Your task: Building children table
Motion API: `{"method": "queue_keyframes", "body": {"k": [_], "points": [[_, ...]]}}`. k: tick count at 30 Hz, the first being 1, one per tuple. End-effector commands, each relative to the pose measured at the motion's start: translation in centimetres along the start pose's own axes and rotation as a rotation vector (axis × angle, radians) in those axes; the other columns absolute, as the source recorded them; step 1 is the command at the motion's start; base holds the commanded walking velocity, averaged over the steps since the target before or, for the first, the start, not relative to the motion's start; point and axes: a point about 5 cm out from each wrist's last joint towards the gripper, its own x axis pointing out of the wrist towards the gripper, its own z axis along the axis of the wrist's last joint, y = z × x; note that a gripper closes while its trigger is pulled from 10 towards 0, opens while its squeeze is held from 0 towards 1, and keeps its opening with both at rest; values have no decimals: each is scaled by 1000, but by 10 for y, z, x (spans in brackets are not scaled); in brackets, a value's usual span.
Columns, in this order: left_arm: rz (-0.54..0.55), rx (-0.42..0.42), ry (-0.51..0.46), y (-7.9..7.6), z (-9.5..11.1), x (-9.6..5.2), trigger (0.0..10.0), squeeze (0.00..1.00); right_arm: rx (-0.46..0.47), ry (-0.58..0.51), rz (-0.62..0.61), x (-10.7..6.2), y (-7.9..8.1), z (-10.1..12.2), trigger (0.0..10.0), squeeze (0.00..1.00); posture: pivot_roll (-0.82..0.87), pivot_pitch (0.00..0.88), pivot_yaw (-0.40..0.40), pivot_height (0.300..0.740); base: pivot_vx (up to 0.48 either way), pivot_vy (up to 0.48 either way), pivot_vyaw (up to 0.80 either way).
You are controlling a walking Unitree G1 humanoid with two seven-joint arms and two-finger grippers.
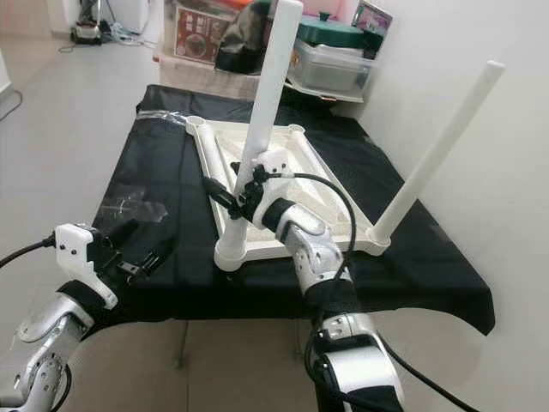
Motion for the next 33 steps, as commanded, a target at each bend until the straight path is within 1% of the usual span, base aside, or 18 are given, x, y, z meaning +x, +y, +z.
{"method": "queue_keyframes", "body": {"k": [1,2,4,5,7,12,15,16,18,19,20,21,24,25,26,28,32,33], "points": [[-16,-7,6,-5,0,0,10000,0,20,77,-35,5,0,-18,0,0,216,0,-237,740,0,0,0],[-16,-7,6,-5,0,0,10000,0,20,77,-35,5,0,-18,0,0,216,0,-237,740,0,0,0],[-41,-11,-24,-14,7,3,10000,0,80,140,-551,2,-31,-28,0,0,210,0,-230,740,0,0,0],[-41,-11,-24,-14,7,3,10000,0,80,140,-551,2,-31,-28,0,0,210,0,-230,740,0,0,0],[-58,-15,-46,-21,14,3,10000,0,157,226,-979,-22,-48,-47,0,0,204,0,-225,740,0,0,0],[-70,-8,-63,-28,20,0,10000,0,135,310,-1296,-54,-42,-70,0,0,211,0,-228,740,0,0,0],[-69,-6,-71,-29,22,-1,10000,0,102,312,-1288,-52,-34,-70,0,0,202,0,-220,740,0,0,0],[-74,-2,-82,-31,26,1,10000,0,143,286,-1193,-43,-25,-70,10000,0,196,0,-216,740,0,0,0],[-80,-2,-93,-32,29,2,10000,0,182,221,-1091,-33,-18,-66,10000,0,196,0,-216,740,0,0,0],[-85,-3,-100,-34,31,3,10000,0,208,172,-1024,-27,-14,-63,10000,1000,196,0,-216,740,0,0,0],[-85,-3,-100,-34,31,3,10000,0,208,172,-1024,-27,-14,-63,10000,1000,196,0,-216,740,0,0,0],[-80,9,-99,-33,31,4,10000,0,189,80,-885,-16,-13,-47,10000,1000,183,0,-210,740,0,0,0],[-74,14,-94,-32,30,5,10000,0,178,60,-842,-12,-13,-41,10000,1000,183,0,-210,740,0,0,0],[-71,7,-95,-29,30,6,10000,0,183,17,-775,-9,-16,-32,10000,0,178,0,-200,740,0,0,0],[-71,7,-95,-29,30,6,10000,0,183,17,-775,-9,-16,-32,10000,0,178,0,-200,740,0,0,0],[-60,22,-55,-25,24,3,10000,0,160,-115,-547,-4,-19,-2,10000,0,185,0,-193,740,0,0,0],[-60,24,-42,-24,22,1,10000,0,130,-150,-466,-4,-17,10,10000,0,185,0,-193,740,0,0,0],[-34,33,-5,-17,14,-3,10000,0,54,-148,-368,-6,-18,20,10000,0,195,0,-195,740,0,0,0]]}}
